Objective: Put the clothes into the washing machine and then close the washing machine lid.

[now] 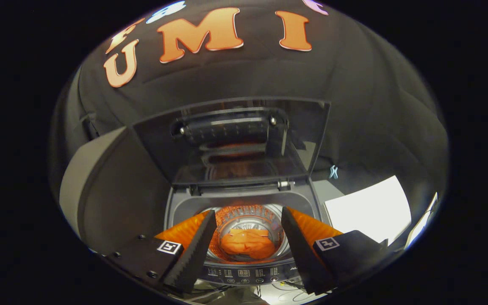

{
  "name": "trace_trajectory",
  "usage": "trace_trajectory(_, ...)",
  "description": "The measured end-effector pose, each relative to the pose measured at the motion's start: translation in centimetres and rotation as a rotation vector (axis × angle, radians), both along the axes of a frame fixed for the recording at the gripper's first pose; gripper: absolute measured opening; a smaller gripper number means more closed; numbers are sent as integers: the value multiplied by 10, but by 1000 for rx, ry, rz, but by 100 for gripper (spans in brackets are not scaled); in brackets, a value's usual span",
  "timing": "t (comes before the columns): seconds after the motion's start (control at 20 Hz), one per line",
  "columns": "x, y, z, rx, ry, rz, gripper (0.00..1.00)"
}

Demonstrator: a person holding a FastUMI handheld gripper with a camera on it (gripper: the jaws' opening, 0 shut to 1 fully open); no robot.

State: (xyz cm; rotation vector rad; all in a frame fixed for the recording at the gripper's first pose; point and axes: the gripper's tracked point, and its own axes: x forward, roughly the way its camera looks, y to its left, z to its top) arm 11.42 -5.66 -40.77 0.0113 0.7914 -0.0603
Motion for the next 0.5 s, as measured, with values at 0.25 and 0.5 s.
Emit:
trace_trajectory(0.25, 22, 8, 50, 11, -85, 17, 99)
trace_trajectory(0.5, 50, 23, 105, -5, -184, 50, 99)
